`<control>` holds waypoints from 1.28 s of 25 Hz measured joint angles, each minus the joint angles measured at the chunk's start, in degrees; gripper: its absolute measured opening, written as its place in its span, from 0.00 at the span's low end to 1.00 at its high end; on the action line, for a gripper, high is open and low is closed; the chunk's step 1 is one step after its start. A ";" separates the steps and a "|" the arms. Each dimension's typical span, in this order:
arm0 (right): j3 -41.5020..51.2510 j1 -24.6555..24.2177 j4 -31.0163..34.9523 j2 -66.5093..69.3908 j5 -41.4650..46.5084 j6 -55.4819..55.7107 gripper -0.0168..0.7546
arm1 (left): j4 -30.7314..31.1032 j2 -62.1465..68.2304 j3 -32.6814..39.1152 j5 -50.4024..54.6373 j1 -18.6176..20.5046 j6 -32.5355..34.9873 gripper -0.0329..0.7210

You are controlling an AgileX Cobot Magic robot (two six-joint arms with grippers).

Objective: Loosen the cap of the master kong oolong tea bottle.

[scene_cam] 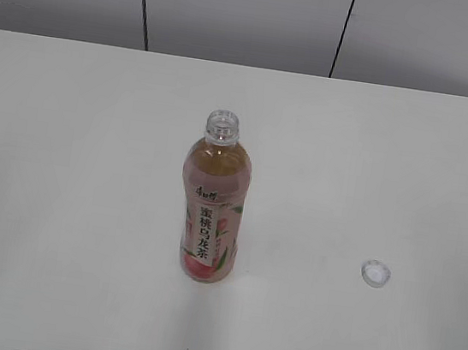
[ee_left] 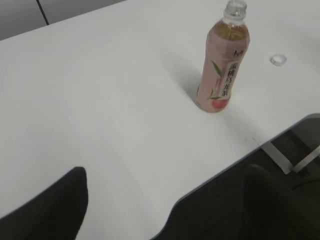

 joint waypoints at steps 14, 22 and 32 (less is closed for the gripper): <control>0.00 0.00 0.07 0.00 0.00 0.00 0.73 | -2.22 -4.50 6.60 -4.92 0.00 0.72 0.79; 0.00 0.00 0.07 0.00 0.00 0.00 0.73 | -2.22 -4.50 6.60 -4.97 0.00 0.74 0.77; 0.00 0.00 0.07 0.00 0.00 0.00 0.73 | -2.22 -4.50 6.60 -4.97 0.00 0.79 0.76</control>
